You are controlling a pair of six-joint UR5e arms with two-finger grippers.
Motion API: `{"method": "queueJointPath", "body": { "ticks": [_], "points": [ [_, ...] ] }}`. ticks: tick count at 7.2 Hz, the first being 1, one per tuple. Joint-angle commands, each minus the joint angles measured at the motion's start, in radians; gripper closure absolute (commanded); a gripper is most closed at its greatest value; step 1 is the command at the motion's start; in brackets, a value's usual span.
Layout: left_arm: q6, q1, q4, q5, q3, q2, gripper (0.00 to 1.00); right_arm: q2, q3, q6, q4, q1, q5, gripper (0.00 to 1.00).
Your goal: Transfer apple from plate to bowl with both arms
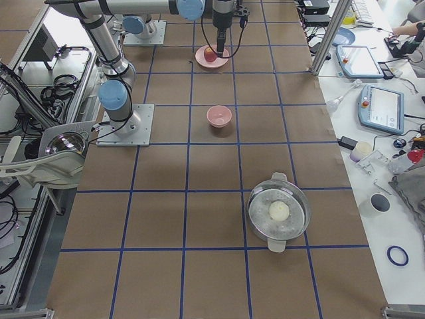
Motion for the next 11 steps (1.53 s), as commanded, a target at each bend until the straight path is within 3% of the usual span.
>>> {"method": "queueJointPath", "body": {
  "ticks": [1,11],
  "points": [
    [0.0,0.0,0.0,0.001,0.002,0.0,0.0,0.001,0.0,0.0,0.002,0.0,-0.003,0.0],
    [0.003,-0.005,-0.041,0.003,0.018,0.003,0.0,0.003,0.0,-0.011,-0.003,-0.001,-0.001,0.0]
  ]
}}
